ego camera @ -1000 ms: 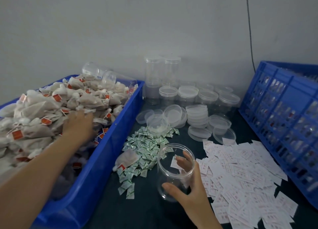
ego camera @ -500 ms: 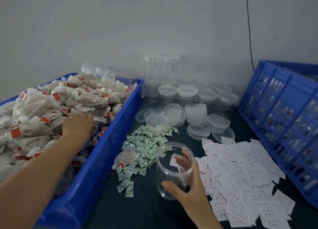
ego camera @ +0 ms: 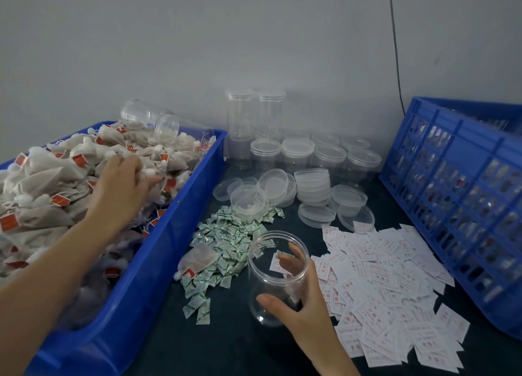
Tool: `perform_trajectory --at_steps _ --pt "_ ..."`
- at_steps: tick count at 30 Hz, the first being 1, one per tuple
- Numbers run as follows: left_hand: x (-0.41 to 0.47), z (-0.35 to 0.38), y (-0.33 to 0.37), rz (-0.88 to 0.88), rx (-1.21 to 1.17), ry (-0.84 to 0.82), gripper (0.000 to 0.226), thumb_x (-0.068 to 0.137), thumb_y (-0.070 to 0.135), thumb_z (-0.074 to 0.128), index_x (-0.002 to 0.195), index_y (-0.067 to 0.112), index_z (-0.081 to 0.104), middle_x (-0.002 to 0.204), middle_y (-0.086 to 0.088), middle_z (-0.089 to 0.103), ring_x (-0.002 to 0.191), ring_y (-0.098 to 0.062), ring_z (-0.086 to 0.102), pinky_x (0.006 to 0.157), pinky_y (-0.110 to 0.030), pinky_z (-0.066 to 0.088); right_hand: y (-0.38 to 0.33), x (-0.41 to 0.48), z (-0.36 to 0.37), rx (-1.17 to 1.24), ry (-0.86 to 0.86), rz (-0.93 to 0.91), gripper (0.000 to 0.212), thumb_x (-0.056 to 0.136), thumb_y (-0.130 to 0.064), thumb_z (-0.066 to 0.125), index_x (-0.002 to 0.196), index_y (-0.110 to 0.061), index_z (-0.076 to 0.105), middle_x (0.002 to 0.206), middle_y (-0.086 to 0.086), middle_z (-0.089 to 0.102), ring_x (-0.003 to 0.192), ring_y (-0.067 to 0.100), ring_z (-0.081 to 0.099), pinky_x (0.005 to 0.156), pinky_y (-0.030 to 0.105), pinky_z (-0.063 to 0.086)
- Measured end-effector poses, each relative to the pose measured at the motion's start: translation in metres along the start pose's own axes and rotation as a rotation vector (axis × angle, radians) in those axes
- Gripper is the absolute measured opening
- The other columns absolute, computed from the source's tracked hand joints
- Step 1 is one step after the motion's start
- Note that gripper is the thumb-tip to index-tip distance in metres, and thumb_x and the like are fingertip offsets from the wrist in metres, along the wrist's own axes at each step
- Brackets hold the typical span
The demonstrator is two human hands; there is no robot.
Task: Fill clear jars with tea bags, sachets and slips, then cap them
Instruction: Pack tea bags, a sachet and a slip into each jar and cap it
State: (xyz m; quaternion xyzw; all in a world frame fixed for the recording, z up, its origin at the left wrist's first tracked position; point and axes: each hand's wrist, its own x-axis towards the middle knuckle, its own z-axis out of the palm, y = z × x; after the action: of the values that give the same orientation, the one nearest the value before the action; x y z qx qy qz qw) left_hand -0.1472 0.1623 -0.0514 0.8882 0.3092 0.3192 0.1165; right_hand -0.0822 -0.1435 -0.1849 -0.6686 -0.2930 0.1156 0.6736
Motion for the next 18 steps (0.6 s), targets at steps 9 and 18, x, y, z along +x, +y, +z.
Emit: perform_trajectory --at_steps 9,18 --pt "-0.075 -0.027 0.140 0.328 -0.933 -0.677 0.029 0.074 0.026 0.070 0.102 0.022 0.067 0.096 0.006 0.072 0.088 -0.013 0.070 0.074 -0.021 0.057 -0.007 -0.004 -0.001 -0.009 -0.003 0.008 0.089 0.064 -0.055 0.088 0.138 -0.050 0.040 0.129 -0.027 0.057 0.125 -0.008 0.050 0.095 0.003 0.039" --pt "-0.060 -0.016 0.115 0.330 -0.577 -0.528 0.023 0.082 0.008 0.071 0.090 0.028 0.067 0.088 0.012 0.071 0.086 0.005 0.066 0.087 -0.011 0.050 -0.007 -0.004 -0.001 -0.025 -0.006 0.013 0.089 0.062 -0.056 0.089 0.136 -0.053 0.041 0.131 -0.024 0.056 0.127 -0.002 0.051 0.099 0.010 0.042"
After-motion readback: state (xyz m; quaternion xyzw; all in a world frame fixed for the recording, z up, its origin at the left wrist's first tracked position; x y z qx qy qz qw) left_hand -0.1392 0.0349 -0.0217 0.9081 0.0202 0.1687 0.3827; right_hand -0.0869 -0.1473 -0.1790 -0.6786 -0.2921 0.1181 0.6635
